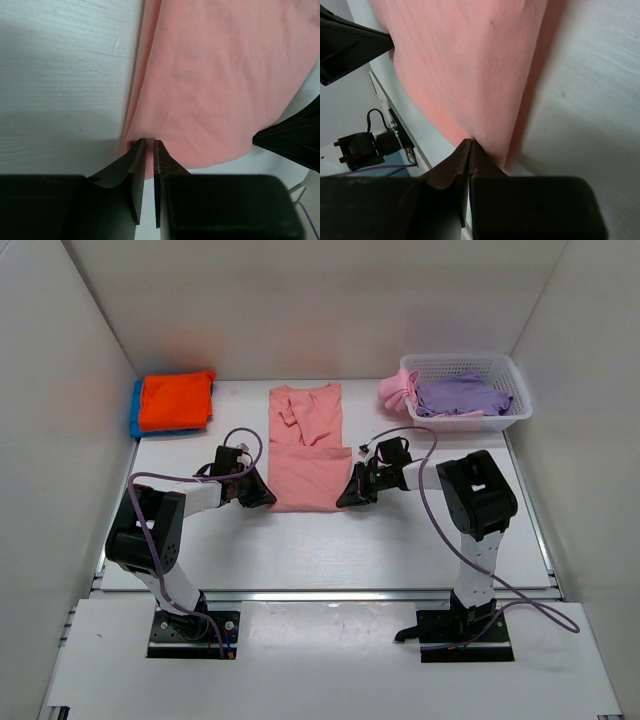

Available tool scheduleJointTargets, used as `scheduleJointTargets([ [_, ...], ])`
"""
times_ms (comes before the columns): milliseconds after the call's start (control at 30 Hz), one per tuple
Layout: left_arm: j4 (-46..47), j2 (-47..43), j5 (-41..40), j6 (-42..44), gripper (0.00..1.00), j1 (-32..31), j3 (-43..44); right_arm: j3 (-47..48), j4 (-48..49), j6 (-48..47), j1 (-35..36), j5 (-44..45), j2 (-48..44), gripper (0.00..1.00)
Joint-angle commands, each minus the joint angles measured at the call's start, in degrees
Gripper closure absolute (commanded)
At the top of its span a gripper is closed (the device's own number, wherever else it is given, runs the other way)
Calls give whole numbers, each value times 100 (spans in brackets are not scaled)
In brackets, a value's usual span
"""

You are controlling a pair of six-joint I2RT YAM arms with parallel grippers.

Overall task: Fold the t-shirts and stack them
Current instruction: Grab one side of the 2/3 rectangular tshirt with both arms

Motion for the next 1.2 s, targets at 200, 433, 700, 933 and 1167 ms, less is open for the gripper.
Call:
scheduleJointTargets([
  [200, -353, -187, -201, 322, 84, -44, -81, 114, -559, -328, 95, 508, -311, 100],
  [433, -695, -688, -218, 648, 47, -96, 42, -158, -752, -469, 69, 913, -1287, 63],
  [700, -696, -707, -191, 648, 49, -114, -309, -703, -788, -337, 69, 1080, -1534, 59],
  [933, -459, -838, -297, 262, 50, -97, -608, -949, -454, -170, 43, 1133, -1376, 53],
  [1167, -274, -488, -411, 86, 48, -149, -494, -1020, 72, 112, -71, 940, -946, 52],
])
